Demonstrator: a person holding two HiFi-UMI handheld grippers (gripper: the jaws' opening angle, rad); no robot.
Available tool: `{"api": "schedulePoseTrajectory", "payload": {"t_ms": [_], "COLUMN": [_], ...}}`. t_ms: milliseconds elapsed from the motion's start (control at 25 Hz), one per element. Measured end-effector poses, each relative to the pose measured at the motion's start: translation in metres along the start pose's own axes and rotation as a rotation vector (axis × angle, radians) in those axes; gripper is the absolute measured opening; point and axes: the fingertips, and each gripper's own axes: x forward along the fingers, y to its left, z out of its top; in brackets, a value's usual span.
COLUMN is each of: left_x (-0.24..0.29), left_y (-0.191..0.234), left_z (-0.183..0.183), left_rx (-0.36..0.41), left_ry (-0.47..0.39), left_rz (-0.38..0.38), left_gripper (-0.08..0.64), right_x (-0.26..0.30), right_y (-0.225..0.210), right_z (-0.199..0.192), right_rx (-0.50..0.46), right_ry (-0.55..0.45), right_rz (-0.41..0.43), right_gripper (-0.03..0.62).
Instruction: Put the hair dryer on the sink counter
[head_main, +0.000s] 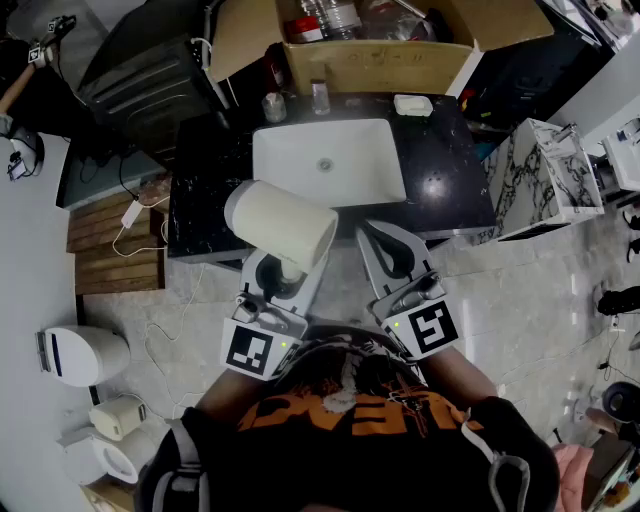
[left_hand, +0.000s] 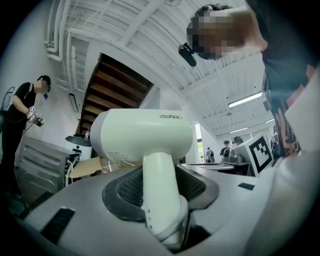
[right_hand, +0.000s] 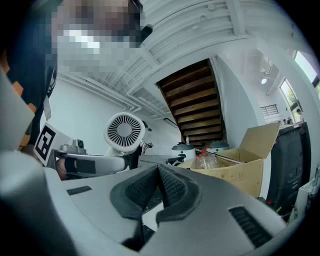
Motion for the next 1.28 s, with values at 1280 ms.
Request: {"api": "schedulePoseTrajectory", "payload": {"t_ms": [1280], "left_x": [0.085], "left_y": [0.148], "left_z": [-0.032], "left_rx": [-0.052], "left_ry": [0.061], "left_rz": [-0.044], "left_gripper": [0.198], "right_x": [0.160], "right_y": [-0.062], "right_z": [-0.034], "right_rx": [-0.015], "right_ry": [0.063], "right_rz": [-0.092], "right_gripper": [0.014]}}
